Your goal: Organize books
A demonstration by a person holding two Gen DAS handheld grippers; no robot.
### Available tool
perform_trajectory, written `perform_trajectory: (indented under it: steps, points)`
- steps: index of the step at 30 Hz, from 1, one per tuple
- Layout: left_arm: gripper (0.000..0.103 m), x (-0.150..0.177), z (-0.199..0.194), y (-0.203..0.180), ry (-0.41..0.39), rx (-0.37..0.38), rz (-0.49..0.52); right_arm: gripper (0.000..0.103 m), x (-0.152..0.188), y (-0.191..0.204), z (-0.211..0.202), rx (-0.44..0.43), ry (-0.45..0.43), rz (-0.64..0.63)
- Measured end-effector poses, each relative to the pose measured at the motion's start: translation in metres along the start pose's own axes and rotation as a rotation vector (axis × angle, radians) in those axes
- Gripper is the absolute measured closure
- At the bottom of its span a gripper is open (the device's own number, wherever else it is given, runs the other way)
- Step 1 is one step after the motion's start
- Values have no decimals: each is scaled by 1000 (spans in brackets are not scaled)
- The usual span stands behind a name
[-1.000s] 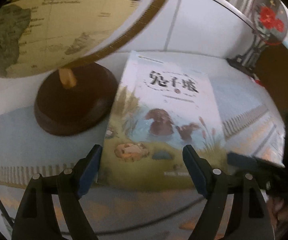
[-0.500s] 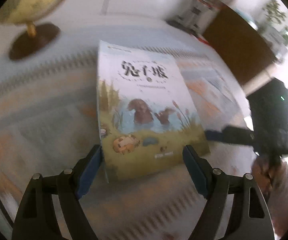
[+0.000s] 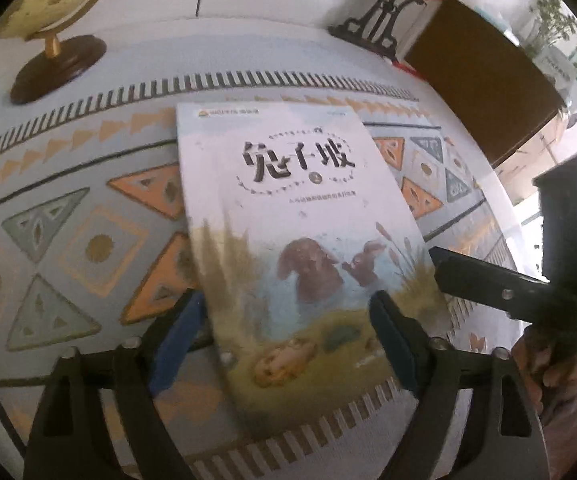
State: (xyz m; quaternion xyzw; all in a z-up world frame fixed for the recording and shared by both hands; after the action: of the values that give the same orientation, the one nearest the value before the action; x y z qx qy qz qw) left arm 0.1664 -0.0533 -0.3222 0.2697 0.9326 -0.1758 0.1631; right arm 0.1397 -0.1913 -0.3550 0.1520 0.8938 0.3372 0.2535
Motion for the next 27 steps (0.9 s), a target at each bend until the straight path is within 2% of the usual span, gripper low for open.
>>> perform_trajectory:
  steps: [3,5,6,8,10,12,13,14,16,18,22,24,26,27]
  points:
    - [18,6,-7,5,22,44,-19,15,-5,-4,-5,-118,-11,88]
    - [18,1,-8,10,16,111,-78,24,-13,8,-19,-293,-60,147]
    - [18,2,-8,11,14,125,-85,34,-14,16,-24,-360,-63,141]
    - [18,2,-7,10,8,124,-80,43,-9,19,-18,-322,-35,101]
    - [18,3,-6,8,1,98,-57,58,3,18,2,-292,41,101]
    - [17,3,-5,5,-2,80,-40,82,12,11,17,-266,74,144]
    - [17,3,-5,5,-2,74,-37,89,14,6,21,-246,63,166]
    - [17,2,-5,6,-7,78,-53,97,13,5,22,-264,52,192]
    - [15,0,-6,7,-14,100,-87,99,9,6,18,-396,25,292]
    - [15,-1,-8,11,-7,148,-147,99,8,12,11,-493,17,342]
    - [15,-2,-11,14,15,321,-299,99,4,26,2,-639,21,418]
    - [15,-3,-12,11,22,433,-390,98,3,30,-4,-718,16,467]
    - [18,-2,-15,6,5,479,-424,98,8,27,-15,-749,11,478]
    - [23,-2,-17,3,-2,485,-419,98,11,24,-12,-707,19,468]
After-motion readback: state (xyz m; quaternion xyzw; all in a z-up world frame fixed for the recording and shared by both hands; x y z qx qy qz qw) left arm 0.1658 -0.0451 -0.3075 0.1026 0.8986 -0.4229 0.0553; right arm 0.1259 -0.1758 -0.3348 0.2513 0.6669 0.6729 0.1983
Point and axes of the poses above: each gripper's, at about its wrist camera, not at the fingertips, and z roughly the way its jaws point, y to its left, x to its underside, the point moved 10 cm from there along z, roughly the way its jaws point, and after that the axes turned 2 degrees about -x, right-handed, at the moved point
